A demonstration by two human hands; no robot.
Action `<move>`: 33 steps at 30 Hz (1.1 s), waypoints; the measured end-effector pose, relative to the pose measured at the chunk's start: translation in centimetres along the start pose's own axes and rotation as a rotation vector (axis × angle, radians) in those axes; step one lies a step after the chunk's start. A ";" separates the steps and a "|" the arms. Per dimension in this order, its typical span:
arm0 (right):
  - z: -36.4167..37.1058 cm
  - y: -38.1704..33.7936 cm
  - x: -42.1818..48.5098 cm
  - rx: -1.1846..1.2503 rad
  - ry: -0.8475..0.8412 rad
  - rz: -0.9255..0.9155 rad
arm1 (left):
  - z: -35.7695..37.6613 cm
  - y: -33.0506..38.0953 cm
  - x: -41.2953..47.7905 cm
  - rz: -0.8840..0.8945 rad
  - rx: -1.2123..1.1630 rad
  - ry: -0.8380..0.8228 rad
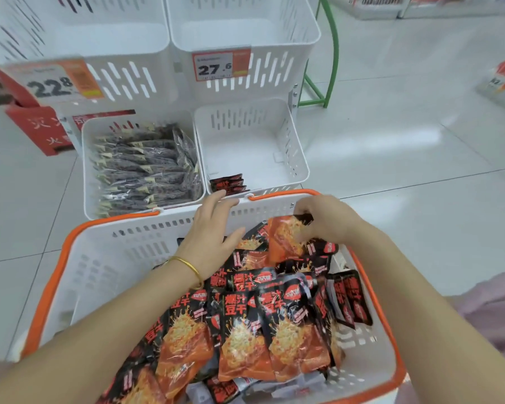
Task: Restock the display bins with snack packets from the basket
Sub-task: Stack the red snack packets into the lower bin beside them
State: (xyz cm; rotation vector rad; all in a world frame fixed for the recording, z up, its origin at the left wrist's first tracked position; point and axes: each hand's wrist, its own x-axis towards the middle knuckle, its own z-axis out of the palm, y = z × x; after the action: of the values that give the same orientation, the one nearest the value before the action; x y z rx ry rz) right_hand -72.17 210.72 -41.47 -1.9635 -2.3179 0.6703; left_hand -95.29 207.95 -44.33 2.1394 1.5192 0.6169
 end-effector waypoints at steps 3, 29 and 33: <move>-3.4 -1.2 -1.0 0.233 0.118 -0.030 | -1.2 1.9 0.5 -0.050 -0.223 -0.092; -12.0 -8.2 2.9 0.804 -0.190 0.106 | -9.9 2.0 3.6 -0.523 -0.955 -0.163; -12.0 -7.0 3.1 0.519 -0.114 0.074 | -9.8 1.8 4.1 -0.551 -1.020 -0.137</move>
State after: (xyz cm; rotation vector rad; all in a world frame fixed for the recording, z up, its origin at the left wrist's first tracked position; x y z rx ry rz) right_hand -75.84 216.50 -29.01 -1.8044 -1.8654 1.2663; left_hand -98.48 212.30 -34.94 0.9333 1.2225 0.7799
